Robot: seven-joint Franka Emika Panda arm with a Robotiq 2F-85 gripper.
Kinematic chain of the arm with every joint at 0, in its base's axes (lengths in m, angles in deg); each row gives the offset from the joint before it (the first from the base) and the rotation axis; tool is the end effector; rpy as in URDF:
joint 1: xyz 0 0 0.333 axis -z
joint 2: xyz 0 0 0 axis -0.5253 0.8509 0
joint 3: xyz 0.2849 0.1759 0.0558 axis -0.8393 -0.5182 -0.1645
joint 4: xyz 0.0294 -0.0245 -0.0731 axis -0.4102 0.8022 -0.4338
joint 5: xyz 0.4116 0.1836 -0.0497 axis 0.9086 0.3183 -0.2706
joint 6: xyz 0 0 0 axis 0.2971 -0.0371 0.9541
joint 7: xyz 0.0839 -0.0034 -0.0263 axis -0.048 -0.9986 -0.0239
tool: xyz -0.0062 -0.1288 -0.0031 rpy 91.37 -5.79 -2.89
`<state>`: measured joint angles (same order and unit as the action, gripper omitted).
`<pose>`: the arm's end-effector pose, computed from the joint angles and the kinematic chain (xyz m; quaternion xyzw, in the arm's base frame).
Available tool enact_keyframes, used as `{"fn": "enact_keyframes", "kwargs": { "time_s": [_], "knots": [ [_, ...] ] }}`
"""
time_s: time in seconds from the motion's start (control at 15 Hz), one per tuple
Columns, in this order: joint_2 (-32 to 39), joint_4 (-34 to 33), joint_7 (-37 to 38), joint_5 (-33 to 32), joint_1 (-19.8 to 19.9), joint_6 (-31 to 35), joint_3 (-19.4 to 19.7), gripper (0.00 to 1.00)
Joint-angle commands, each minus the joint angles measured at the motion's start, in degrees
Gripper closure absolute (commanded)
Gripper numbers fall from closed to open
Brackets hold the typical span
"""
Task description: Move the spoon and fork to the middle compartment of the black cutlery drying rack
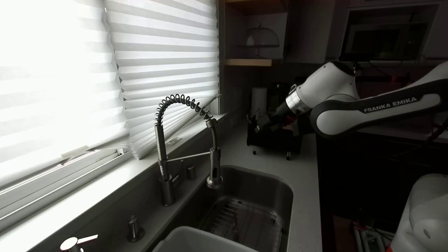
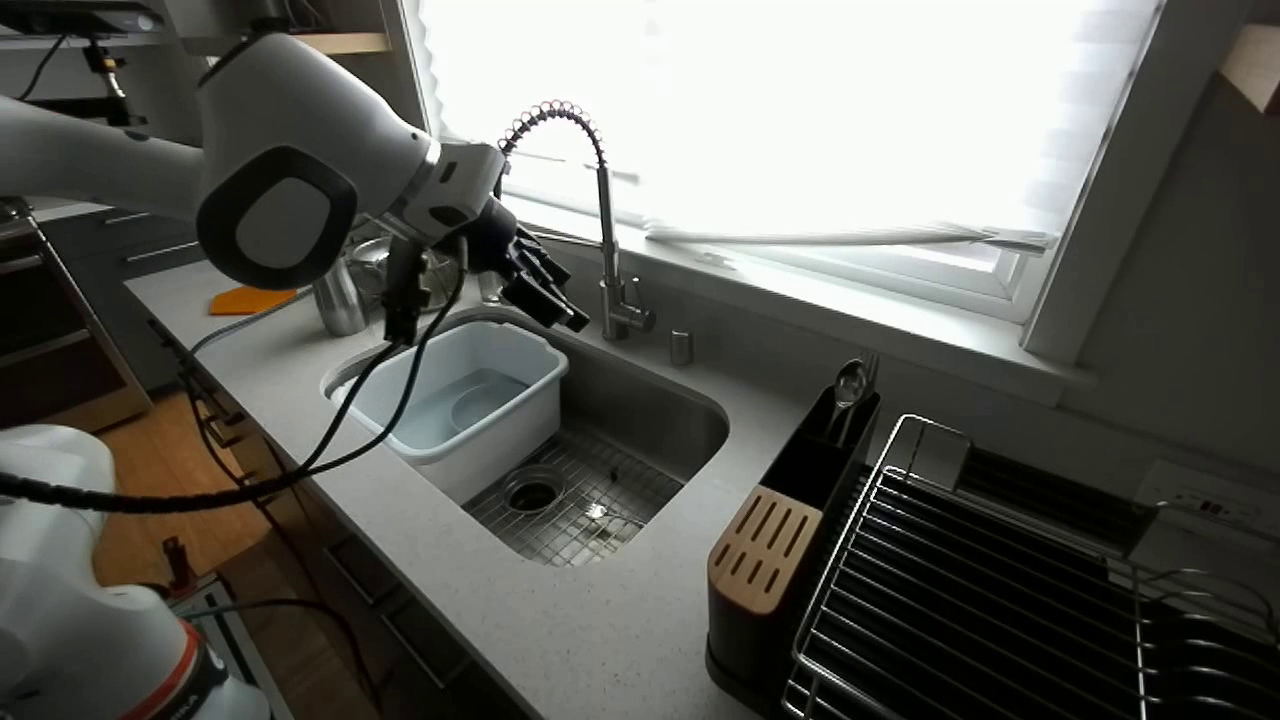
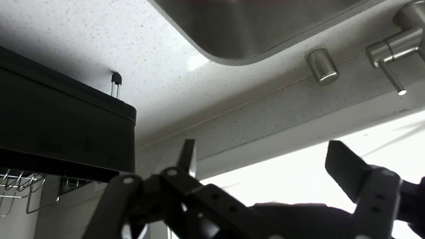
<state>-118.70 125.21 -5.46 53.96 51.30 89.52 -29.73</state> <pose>0.4302 -0.1214 0.5038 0.8915 -0.2581 0.3715 0.0247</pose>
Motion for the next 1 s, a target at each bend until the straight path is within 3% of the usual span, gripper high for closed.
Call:
{"fn": "enact_keyframes", "kwargs": {
  "time_s": [0.0,0.27,0.33,0.47,0.6,0.8,0.93],
  "knots": [
    [0.24,-0.28,0.21,-0.20,-0.24,-0.12,0.24,0.00],
    [0.30,-0.37,0.37,-0.17,-0.35,-0.12,0.22,0.00],
    [1.88,-1.49,2.51,-1.13,1.96,0.32,-1.41,0.00],
    [6.77,-3.29,7.98,-3.43,8.50,9.55,-5.31,0.00],
    [12.09,-6.64,14.48,-7.05,17.73,13.85,-10.94,0.00],
    [16.02,-11.82,27.66,-17.65,30.07,12.70,-17.32,0.00],
    [18.38,-16.05,35.92,-23.20,38.82,9.49,-24.27,0.00]
  ]
}}
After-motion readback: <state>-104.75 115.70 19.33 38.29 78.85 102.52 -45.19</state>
